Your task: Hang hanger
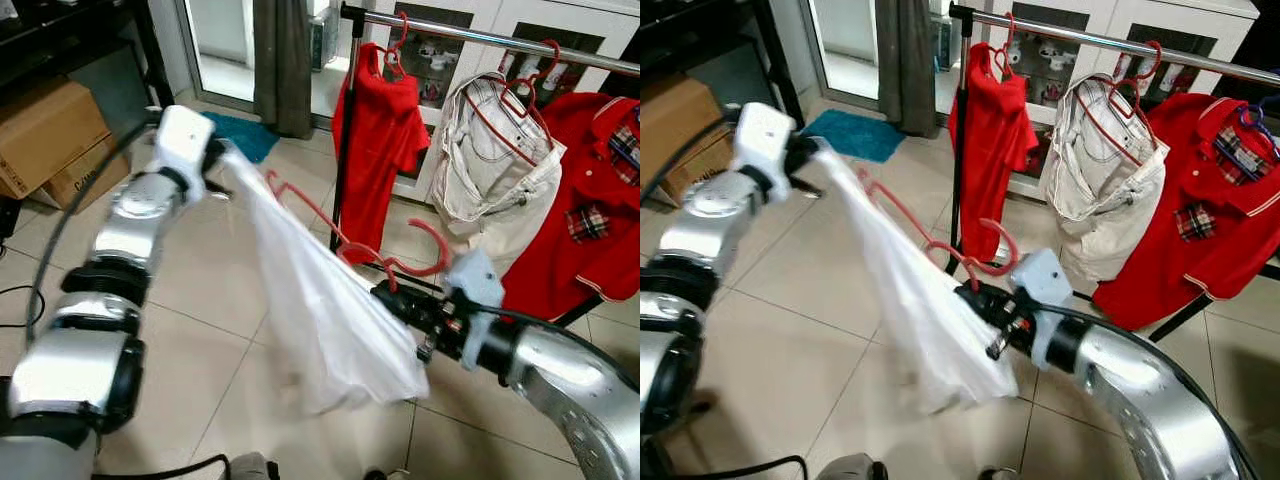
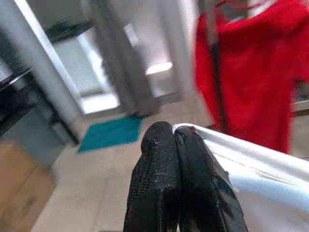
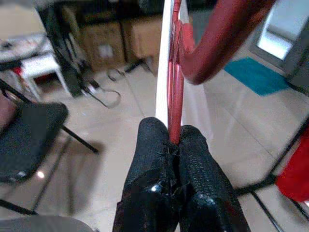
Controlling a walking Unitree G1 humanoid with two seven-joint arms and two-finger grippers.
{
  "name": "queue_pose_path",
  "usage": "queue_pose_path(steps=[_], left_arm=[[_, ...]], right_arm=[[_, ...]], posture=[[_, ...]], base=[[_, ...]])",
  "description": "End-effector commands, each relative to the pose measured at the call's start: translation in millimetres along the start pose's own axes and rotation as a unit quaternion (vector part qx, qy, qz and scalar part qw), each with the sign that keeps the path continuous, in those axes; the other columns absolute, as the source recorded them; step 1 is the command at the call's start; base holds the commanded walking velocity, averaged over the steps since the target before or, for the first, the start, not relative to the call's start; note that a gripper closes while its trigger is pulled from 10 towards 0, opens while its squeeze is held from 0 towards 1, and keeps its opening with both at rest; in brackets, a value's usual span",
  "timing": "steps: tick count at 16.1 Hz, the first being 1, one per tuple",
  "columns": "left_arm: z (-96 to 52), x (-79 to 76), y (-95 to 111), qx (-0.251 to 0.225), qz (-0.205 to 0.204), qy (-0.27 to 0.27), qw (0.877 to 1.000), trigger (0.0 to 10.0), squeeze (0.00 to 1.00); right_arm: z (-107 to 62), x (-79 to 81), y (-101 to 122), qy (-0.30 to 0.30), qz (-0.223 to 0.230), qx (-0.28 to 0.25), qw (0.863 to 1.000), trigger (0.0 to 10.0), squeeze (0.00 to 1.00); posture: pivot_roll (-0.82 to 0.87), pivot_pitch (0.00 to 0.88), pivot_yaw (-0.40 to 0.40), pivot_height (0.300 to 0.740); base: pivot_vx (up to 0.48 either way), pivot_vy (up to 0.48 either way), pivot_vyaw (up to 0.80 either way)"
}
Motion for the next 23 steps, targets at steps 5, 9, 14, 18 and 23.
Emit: queue_pose_path(steps=[5, 9, 14, 18, 23], left_arm=[[-0.6, -44.4, 1, -0.025, -0.055, -0.124, 0.990, 0.0, 0.00], [-63.9, -148.1, 15, -0.056, -0.086, -0.387, 0.916, 0.0, 0.00], [-99.5, -142.5, 3, -0.034, -0.097, -0.381, 0.919, 0.0, 0.00], [-106.4, -133.0, 4, -0.024, -0.149, -0.294, 0.944, 0.0, 0.00], [-96.7, -123.3, 79, -0.147, -0.358, -0.275, 0.880, 0.0, 0.00]], right_arm=[[12.4, -36.3, 4, -0.170, 0.060, -0.037, 0.983, 0.0, 0.00], [9.1, -83.1, 6, -0.407, 0.184, -0.119, 0.887, 0.0, 0.00], [0.4, -113.8, 2, -0.498, 0.195, -0.126, 0.835, 0.0, 0.00], [9.7, -105.9, 16, -0.442, 0.248, -0.191, 0.841, 10.0, 0.00], [39.4, -84.2, 23, -0.423, 0.076, -0.154, 0.890, 10.0, 0.00]], posture=[[0.02, 0.020, 0.001, 0.740], [0.03, 0.011, 0.015, 0.740], [0.07, 0.009, -0.025, 0.740], [0.08, 0.015, -0.062, 0.740], [0.07, 0.000, -0.047, 0.740]], base=[[0.000, 0.000, 0.00], [0.000, 0.000, 0.00], [0.000, 0.000, 0.00], [0.000, 0.000, 0.00], [0.000, 0.000, 0.00]])
Point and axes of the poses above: a point about 5 cm out from each wrist's last joint towards the gripper, its own z axis pointing out of the wrist towards the gripper, its own y axis along the axis of the wrist's last joint, x = y × z, the point moved 3 cm from there along z, pointing out of the wrist towards the gripper, and after that the axes turned 7 degrees about -z, right-handed, at the moved point
